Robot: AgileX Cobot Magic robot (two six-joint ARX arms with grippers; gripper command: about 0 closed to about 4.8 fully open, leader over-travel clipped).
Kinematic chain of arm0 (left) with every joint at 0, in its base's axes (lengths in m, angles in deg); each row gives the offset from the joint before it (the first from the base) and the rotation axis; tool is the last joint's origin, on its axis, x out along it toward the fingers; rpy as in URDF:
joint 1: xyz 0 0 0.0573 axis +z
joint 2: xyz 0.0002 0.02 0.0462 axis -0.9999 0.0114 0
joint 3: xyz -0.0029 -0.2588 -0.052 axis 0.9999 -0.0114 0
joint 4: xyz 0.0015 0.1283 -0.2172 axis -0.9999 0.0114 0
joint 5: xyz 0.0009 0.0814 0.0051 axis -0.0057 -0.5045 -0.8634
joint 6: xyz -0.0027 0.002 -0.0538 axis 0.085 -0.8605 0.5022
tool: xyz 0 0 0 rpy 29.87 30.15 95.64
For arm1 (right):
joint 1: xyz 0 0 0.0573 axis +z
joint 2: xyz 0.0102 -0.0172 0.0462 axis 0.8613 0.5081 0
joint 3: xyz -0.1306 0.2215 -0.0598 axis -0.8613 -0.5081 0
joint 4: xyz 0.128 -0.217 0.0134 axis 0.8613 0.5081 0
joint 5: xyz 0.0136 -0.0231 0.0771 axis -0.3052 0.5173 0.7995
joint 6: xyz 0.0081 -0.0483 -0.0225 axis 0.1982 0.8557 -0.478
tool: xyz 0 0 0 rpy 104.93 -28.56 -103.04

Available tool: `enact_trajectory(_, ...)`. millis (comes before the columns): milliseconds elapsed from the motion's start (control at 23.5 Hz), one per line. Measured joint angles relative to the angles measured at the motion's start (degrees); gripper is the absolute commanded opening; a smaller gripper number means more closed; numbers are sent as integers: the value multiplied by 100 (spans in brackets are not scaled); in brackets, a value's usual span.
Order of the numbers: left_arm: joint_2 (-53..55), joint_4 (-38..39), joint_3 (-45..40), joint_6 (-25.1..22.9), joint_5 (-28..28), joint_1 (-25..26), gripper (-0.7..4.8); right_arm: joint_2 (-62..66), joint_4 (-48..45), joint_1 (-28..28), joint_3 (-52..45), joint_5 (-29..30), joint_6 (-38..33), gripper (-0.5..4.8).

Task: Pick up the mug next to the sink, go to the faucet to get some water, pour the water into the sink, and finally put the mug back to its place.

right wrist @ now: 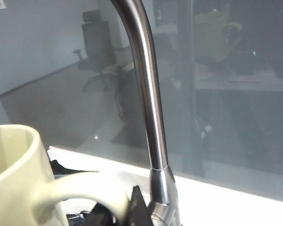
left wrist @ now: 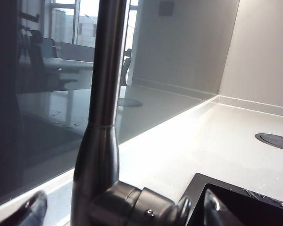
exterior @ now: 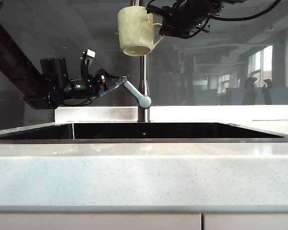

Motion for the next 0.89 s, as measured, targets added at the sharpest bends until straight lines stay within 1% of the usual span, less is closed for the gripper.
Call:
enact_trajectory(170,0,37,0,-20,-42,0,426,0,2,0,0,-2,2,-5)
enact_trajectory(255,0,107,0,-129,-221,0,426,0,2,0,0,0,2,-5)
enact_trajectory(425,-9,262,4,-531,-415,-24,426,2,2,0,-2,0,2,-5)
enact_trajectory(596,-9,498,9,-833,-667,-50,426,0,4,0,-2,0,4,-5)
enact_trajectory(681,-9,575,9,-894,-824,-48,426,0,4,0,-2,0,4,-5)
enact_trajectory(723,-9,586,9,-918,-1003,-42,426,0,4,0,-2,-2,4,-5)
enact_trajectory(893,-9,479,9,-898,-1067,-44,426,2,7,2,-2,2,7,-5)
